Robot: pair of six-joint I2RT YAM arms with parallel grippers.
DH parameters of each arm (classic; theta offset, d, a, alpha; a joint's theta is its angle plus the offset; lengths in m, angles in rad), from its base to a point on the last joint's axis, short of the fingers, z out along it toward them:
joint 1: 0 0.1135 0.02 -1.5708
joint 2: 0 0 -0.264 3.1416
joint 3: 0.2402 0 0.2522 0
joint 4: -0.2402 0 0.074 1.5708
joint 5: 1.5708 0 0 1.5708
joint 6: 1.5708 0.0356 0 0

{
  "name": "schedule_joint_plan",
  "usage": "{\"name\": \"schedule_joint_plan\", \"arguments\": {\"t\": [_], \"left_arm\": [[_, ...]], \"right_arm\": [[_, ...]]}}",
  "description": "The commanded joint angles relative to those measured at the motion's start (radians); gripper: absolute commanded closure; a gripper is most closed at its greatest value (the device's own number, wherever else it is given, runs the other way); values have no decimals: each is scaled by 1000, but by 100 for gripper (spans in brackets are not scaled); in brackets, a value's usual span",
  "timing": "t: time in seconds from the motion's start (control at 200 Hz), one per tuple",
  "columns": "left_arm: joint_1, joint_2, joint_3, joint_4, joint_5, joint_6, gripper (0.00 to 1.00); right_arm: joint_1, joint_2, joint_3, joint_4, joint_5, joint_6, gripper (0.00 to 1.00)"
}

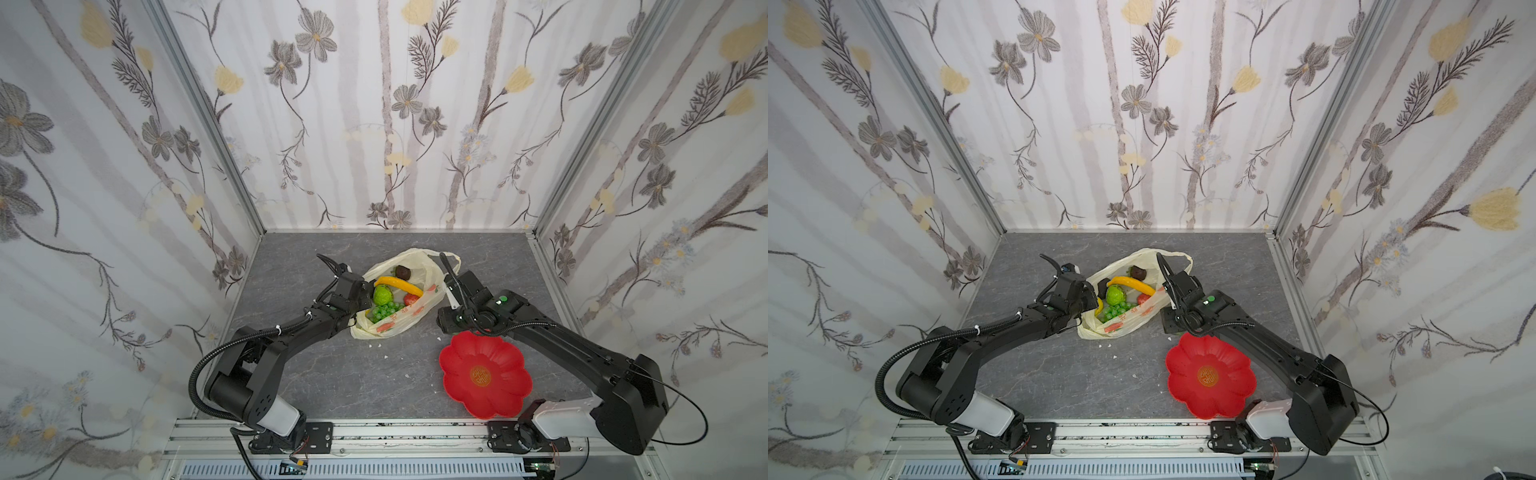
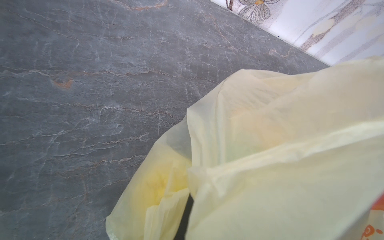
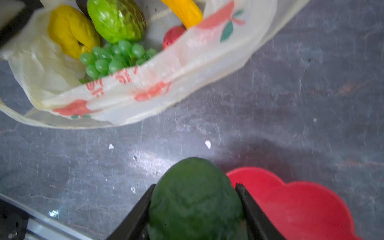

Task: Take fruits out of the plastic bag
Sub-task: Move the plate to the bottom-right of the table.

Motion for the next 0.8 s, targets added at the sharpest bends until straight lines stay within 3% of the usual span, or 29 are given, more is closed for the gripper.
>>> {"name": "schedule_joint_plan", "arguments": {"t": [0.0,0.14,0.455,0.794], "left_arm": [[1,-1,0,6,-22,3,100],[1,1,6,7,-18,8,100],[1,7,6,13,-10,7,100],[0,17,3,14,-18,2,100]], "right_arm": [[14,-70,-70,-91,3,118,44],[30,-146,-180,-142,-16,207,45],[34,-191,-452,19,-88,300,46],[34,-146,-494,69,-67,308,46]]}}
